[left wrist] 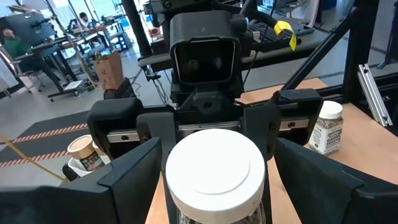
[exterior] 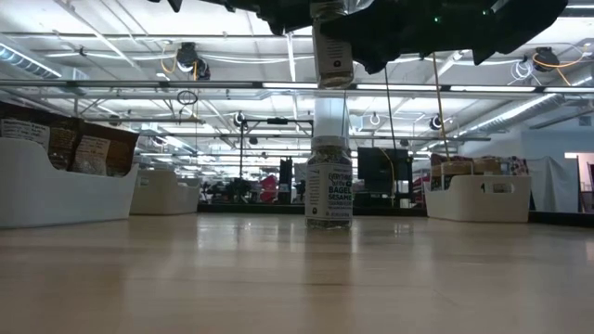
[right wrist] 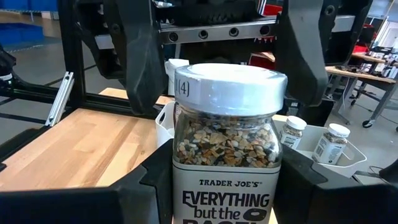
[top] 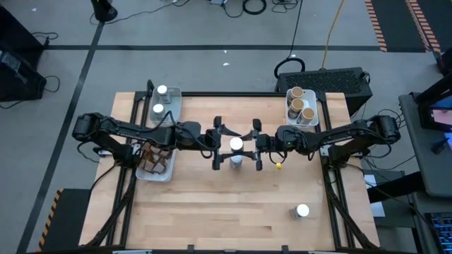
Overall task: Sort spices by type
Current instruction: Put the white seasoning bottle into the gray bin
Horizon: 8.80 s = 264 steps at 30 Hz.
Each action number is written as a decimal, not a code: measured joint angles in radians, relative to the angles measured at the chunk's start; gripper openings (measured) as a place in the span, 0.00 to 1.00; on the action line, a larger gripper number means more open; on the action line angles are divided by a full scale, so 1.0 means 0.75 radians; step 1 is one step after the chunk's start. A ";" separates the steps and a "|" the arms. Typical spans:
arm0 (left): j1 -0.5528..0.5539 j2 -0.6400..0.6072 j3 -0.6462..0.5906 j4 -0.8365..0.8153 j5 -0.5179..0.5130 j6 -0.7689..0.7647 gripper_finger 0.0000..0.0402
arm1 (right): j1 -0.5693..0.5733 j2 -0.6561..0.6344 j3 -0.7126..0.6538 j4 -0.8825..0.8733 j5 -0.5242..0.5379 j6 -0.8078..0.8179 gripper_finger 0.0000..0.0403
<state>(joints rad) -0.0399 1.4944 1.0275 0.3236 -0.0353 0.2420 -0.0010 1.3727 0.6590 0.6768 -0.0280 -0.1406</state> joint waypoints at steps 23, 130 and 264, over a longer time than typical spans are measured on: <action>0.001 0.000 0.001 -0.004 0.011 -0.005 0.66 | 0.000 0.001 -0.001 0.040 -0.002 0.022 0.43; 0.902 -0.217 -0.445 -0.131 -0.989 -0.465 0.75 | -0.022 -0.238 -0.001 -0.513 0.170 -0.046 0.79; 0.875 -0.498 -0.347 -0.931 -0.618 -0.733 0.50 | 0.426 -0.635 -0.001 -1.199 0.350 0.312 0.79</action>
<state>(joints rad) 0.6163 1.1208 0.7676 -0.3745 -0.4989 -0.3075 0.3187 0.8967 0.6582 -0.2226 0.2348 0.0937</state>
